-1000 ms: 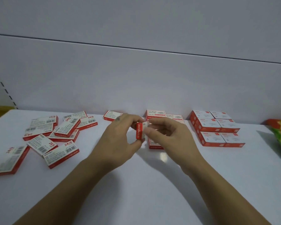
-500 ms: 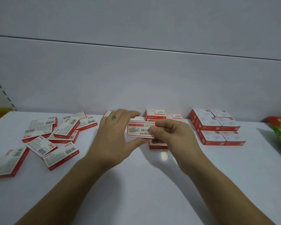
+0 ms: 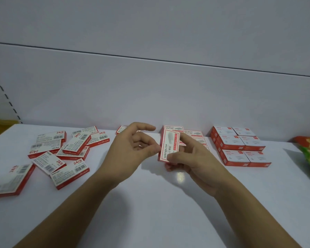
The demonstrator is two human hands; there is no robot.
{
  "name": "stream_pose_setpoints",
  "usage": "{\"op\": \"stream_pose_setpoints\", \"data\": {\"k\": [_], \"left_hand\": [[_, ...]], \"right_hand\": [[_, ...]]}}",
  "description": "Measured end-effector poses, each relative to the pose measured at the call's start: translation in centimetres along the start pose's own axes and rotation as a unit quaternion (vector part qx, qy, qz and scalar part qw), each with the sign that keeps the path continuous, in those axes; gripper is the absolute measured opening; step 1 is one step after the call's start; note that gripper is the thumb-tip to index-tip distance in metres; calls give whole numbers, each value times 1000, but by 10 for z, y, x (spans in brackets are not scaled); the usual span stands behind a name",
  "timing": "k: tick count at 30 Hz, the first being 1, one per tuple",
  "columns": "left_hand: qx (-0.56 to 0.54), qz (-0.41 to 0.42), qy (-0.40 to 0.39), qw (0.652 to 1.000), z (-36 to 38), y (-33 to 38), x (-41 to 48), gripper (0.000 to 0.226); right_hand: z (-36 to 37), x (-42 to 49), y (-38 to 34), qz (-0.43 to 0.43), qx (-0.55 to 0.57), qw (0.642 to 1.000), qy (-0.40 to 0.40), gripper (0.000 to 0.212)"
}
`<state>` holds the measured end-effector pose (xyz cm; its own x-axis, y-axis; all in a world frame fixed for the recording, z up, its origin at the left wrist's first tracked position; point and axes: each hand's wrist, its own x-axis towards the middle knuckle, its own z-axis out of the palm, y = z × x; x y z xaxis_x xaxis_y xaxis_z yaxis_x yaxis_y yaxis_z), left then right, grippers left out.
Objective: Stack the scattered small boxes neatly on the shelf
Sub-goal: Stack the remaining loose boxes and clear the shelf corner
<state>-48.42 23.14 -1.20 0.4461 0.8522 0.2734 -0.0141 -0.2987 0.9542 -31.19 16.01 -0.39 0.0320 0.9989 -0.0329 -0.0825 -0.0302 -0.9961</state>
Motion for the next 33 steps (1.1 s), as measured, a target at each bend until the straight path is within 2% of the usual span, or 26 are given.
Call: {"op": "stream_pose_setpoints", "data": {"k": [2,4,5,8,10,14,18,21,23,26,28,30,33], "left_hand": [[1,8,-3,1000,0,0,0,25],[12,13,-24,1000,1,0,-2,19],[20,5,-45,999,3,1,-3,22],[48,-10,-76,996,9,-1,-7,50],[61,5,-52,997,12,-2,-7,51],[22,5,-5,1000,10,-3,-2,41],[15,10,15,1000,11,-6,-1,40],[39,3,14,999,11,-8,-2,43],[39,-10,16,999,10,-10,-3,53],[79,-1,43,996,8,-11,-2,52],[95,8,54,994,8,-11,0,50],[111,17,55,992,8,-12,0,49],[125,39,55,990,10,-14,0,49]], "right_hand": [[3,0,2,-14,-9,1000,-16,64],[4,1,4,-26,19,999,1,68],[4,2,5,-27,33,999,15,64],[5,2,4,-19,45,998,47,39],[7,2,3,-14,46,997,67,28],[4,4,3,-29,15,991,133,23],[2,4,3,-50,23,986,157,31],[4,4,5,-79,-37,983,164,32],[5,4,7,-93,-58,982,156,32],[6,3,8,-107,-101,980,137,42],[6,3,7,-126,-203,958,159,46],[6,4,7,-151,-312,919,188,48],[8,4,5,-195,-411,871,185,47]]}}
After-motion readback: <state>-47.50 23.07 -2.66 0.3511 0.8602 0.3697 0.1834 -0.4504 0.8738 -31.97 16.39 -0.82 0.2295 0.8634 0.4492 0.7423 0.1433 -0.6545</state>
